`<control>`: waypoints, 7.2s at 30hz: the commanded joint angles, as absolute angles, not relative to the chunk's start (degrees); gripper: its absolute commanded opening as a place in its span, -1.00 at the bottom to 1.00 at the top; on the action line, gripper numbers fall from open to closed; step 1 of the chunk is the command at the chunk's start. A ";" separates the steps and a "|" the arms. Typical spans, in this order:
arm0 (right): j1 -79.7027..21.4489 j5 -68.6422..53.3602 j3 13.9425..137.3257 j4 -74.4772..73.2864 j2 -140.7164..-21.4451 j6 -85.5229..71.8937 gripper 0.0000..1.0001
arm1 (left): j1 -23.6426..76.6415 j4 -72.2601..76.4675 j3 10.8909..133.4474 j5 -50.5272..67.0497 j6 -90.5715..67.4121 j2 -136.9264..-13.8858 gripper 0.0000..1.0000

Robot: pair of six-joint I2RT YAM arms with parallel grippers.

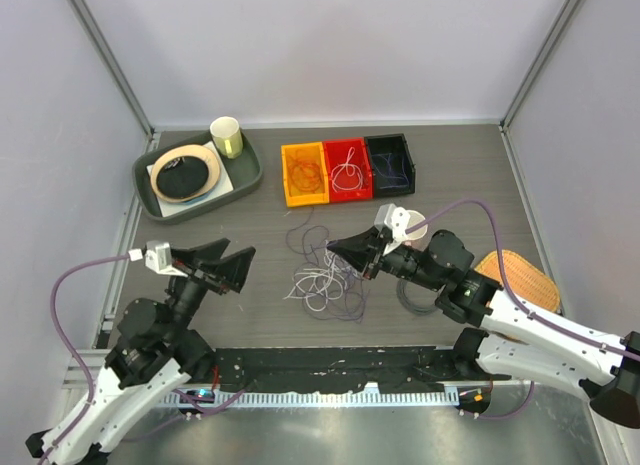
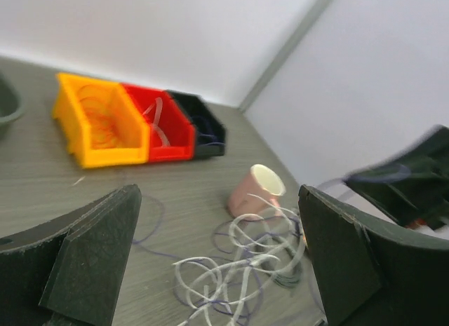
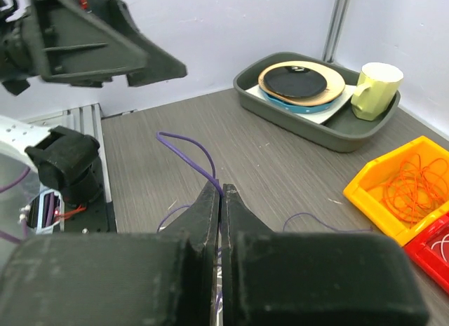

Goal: Untangle the cables
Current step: Untie the cable, then place the cable in the bin.

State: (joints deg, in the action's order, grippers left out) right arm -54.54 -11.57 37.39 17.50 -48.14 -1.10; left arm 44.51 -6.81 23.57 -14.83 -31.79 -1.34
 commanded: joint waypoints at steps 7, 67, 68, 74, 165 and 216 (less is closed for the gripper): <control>-54.67 -13.80 35.86 18.63 -46.05 0.79 -0.98 | 44.38 -9.88 33.93 -17.71 -31.13 -38.47 1.00; -54.67 62.48 40.16 3.96 -31.56 -1.14 -0.98 | 30.33 -46.47 43.84 -52.99 -62.66 -42.63 -1.00; -54.75 62.93 40.34 3.69 -31.20 -1.06 -0.98 | 29.97 -47.10 44.64 -53.61 -62.58 -42.37 -1.00; -54.67 69.60 44.47 3.60 -28.05 3.95 -0.99 | 29.27 -51.59 47.55 -57.74 -64.77 -42.54 -0.99; -22.50 41.22 86.75 34.72 -94.40 8.44 -0.99 | 14.77 -27.42 37.88 -23.47 -45.09 -40.52 1.00; -21.45 32.61 81.30 36.03 -94.31 13.18 -0.99 | 14.77 -27.95 38.06 -24.00 -44.82 -41.04 1.00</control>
State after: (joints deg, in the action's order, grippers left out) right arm -21.61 35.38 83.18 34.22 -99.04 16.10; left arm 14.96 -29.08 37.69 -22.96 -45.80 -41.25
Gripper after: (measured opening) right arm 0.039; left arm 0.996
